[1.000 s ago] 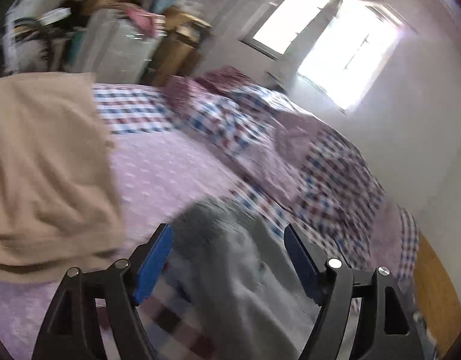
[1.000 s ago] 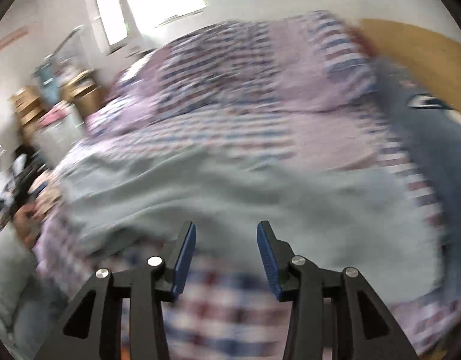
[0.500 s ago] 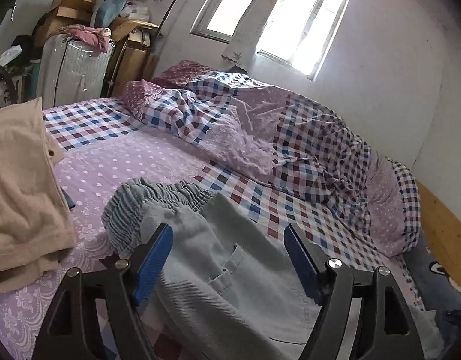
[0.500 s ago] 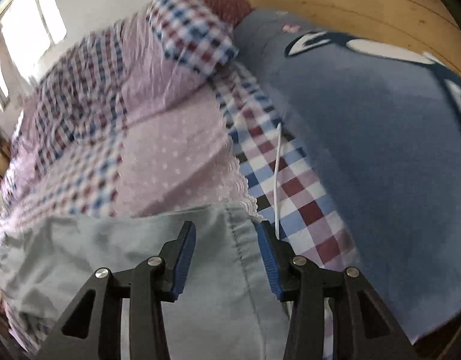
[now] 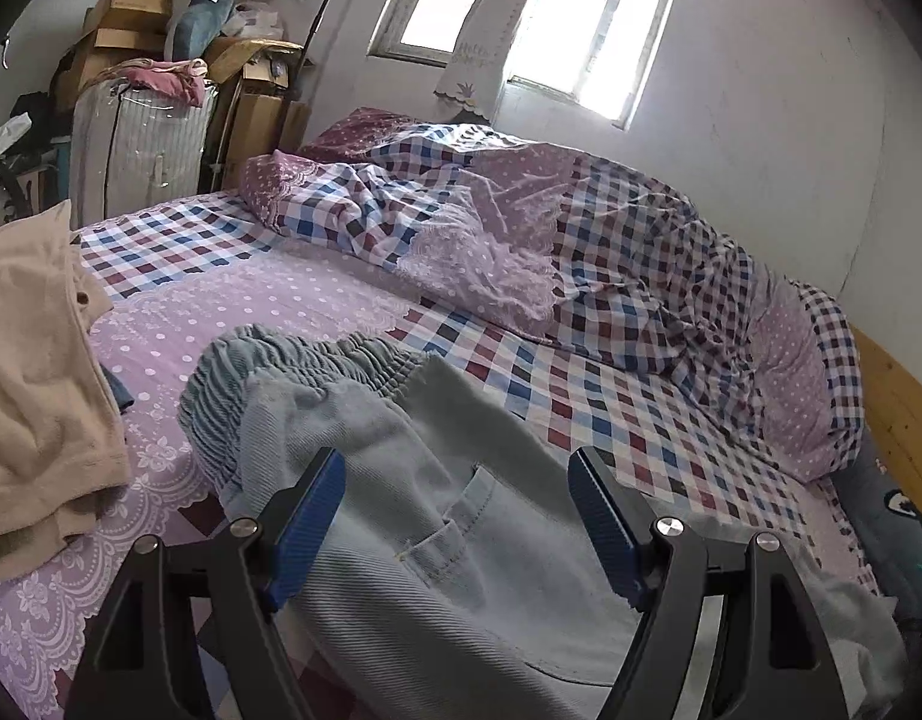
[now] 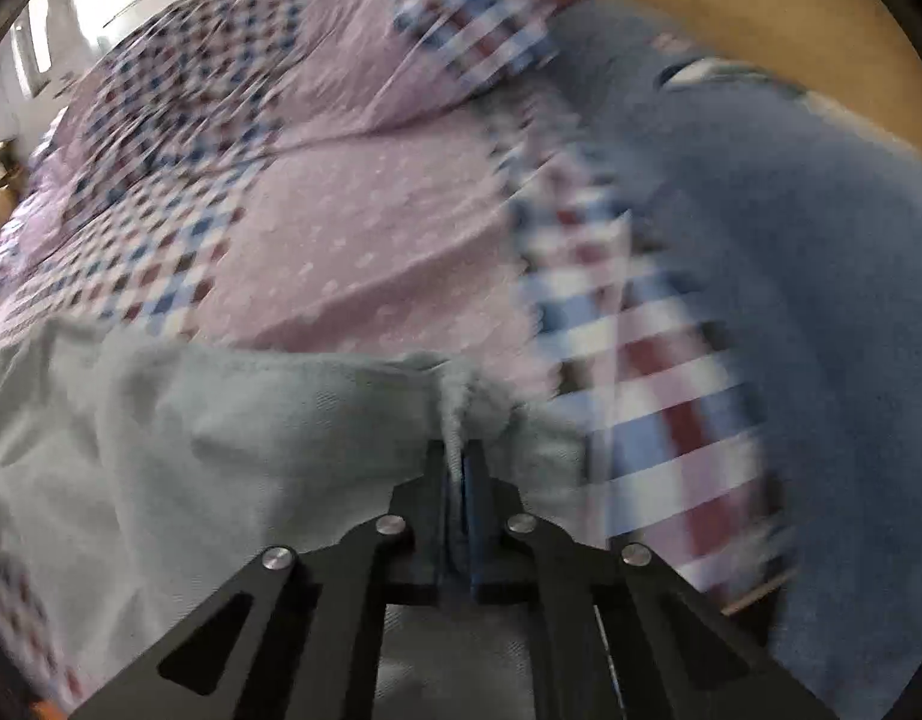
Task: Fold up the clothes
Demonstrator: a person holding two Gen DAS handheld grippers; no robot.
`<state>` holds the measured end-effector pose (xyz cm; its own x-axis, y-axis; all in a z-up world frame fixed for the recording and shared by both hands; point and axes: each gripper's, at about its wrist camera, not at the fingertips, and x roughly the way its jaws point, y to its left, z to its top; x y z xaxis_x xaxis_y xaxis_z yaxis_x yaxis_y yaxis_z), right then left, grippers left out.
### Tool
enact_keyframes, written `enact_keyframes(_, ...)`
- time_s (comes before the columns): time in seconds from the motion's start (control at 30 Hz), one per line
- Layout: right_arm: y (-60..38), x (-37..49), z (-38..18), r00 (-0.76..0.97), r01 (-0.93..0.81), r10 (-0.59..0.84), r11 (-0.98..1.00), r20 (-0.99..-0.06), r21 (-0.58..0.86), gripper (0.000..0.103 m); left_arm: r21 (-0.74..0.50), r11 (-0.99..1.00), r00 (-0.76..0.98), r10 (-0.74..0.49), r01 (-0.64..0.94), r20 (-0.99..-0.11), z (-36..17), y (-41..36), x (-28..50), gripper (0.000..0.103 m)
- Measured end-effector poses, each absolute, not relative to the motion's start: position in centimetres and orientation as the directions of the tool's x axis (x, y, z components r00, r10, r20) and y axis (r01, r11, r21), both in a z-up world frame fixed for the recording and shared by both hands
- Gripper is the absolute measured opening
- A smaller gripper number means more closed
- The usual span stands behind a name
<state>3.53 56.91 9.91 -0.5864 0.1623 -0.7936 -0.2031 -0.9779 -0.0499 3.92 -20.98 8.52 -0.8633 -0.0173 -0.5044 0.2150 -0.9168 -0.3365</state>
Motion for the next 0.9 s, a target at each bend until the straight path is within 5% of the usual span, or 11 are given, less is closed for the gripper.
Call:
enact_keyframes(0.13, 57.8, 5.3, 15.1, -0.693, -0.365, 0.351, -0.924, -0.629, -0.114, 0.002, -0.347, -0.912, -0.864, -0.014, 0.217, -0.504, 8.4, -21.2, 3.9, 0.08)
enact_keyframes(0.33, 59.5, 2.2, 11.6, -0.521, -0.364, 0.331, -0.92, -0.787, -0.146, 0.006, -0.358, -0.91, -0.862, 0.001, 0.21, -0.508, 8.4, -21.2, 3.8, 0.08)
enact_keyframes(0.43, 60.4, 2.5, 9.6, -0.447, -0.388, 0.309, -0.913, -0.839, -0.129, 0.017, -0.356, -0.912, -0.858, 0.008, 0.205, -0.514, 8.3, -21.0, 3.6, 0.08)
enact_keyframes(0.57, 60.5, 7.5, 11.6, -0.522, -0.45, 0.291, -0.892, -0.801, -0.031, 0.05, -0.362, -0.911, -0.858, 0.019, 0.196, -0.513, 8.4, -20.8, 3.7, 0.08)
enact_keyframes(0.9, 57.7, 22.6, 12.4, -0.642, -0.531, 0.228, -0.821, -0.732, 0.21, 0.051, -0.361, -0.916, -0.854, 0.042, 0.174, -0.518, 8.3, -20.3, 3.9, 0.08)
